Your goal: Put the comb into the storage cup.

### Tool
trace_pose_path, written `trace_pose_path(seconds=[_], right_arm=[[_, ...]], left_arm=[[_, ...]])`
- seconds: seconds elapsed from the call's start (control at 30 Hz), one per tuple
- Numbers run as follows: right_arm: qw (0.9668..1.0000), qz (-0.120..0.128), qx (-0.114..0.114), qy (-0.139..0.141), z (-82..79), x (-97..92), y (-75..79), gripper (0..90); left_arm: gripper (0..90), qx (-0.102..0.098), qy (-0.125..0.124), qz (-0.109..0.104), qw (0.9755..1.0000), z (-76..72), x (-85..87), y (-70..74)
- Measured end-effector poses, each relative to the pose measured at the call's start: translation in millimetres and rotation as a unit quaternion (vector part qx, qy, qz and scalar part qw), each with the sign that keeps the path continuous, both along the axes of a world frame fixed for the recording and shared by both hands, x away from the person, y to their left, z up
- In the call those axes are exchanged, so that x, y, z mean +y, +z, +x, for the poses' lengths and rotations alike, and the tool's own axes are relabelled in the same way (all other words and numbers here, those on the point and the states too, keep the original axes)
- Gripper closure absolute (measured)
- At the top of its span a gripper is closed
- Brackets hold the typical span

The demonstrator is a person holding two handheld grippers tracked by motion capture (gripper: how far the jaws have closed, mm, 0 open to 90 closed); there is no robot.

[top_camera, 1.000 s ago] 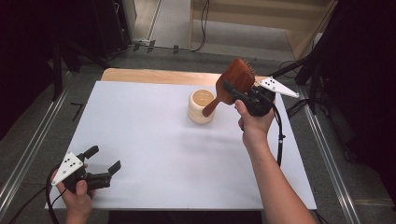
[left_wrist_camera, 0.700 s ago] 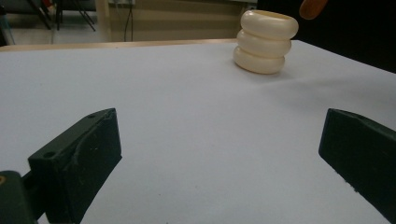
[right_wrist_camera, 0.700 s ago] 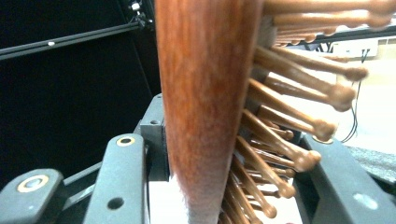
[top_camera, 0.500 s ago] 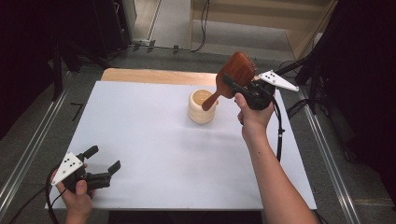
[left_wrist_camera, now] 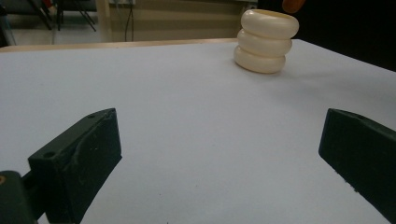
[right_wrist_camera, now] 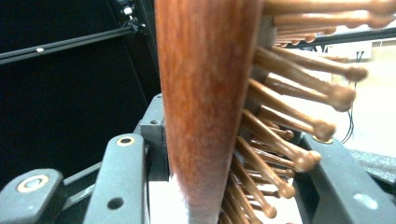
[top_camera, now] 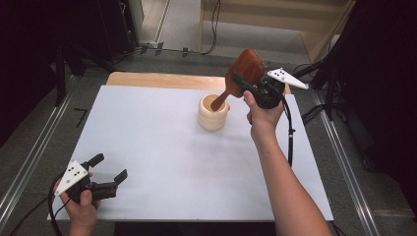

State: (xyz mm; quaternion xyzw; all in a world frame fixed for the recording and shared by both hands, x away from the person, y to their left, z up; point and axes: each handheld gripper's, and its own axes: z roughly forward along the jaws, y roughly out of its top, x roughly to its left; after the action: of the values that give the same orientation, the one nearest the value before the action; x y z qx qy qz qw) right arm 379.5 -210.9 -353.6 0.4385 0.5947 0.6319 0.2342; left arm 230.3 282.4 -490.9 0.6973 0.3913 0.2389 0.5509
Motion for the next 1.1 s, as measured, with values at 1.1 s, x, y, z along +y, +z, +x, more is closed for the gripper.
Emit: trace_pose_path(seconds=[1.1], right_arm=[[0.9987, -0.022, 0.041, -0.021, 30.9, 18.2, -44.5, 51.8]], left_arm=[[0.0, -0.001, -0.003, -0.001, 1.0000, -0.2, -0.2, 0.1]])
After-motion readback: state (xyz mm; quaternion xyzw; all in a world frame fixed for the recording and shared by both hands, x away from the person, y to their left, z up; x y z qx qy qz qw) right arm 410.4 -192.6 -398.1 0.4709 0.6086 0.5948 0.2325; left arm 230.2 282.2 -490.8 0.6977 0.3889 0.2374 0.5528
